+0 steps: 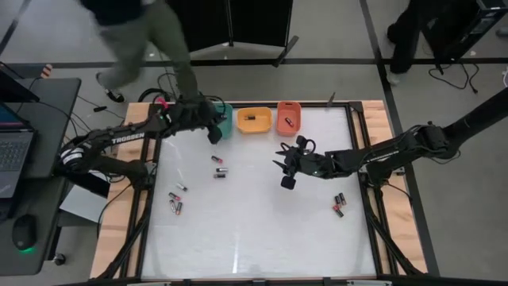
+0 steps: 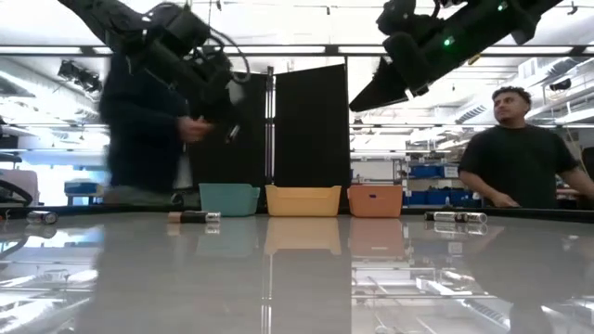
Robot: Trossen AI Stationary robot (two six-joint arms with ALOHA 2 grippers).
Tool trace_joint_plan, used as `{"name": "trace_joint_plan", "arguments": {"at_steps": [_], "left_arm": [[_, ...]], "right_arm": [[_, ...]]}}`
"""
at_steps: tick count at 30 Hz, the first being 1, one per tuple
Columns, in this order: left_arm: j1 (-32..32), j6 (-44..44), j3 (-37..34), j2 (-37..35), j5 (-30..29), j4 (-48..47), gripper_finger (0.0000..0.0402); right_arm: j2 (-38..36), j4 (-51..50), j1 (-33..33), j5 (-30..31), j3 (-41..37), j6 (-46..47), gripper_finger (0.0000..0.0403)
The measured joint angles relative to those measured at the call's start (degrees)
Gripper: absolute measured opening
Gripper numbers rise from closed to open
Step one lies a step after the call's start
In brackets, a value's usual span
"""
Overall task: Sort batteries
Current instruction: Put the silver battery into the green bin
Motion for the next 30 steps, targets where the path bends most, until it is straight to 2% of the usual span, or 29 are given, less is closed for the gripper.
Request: {"name": "trace_joint_plan", "arguments": {"at_steps": [8, 20, 30], "left_arm": [[5.84, -1.38, 1.16, 6.22, 1.11, -1.83, 0.0058], [6.95, 0.32, 13.67, 21.57, 0.7, -14.22, 0.0058], [6.93, 0.6, 15.72, 26.0, -0.22, -14.65, 0.0058]], "right_arm": [[1.57, 0.04, -1.98, -1.83, -0.04, 0.39, 0.0149], [1.79, 0.11, -3.1, -2.13, -0.04, 0.96, 0.0149], [1.79, -0.01, -3.1, -2.13, -0.04, 0.94, 0.0149]]}}
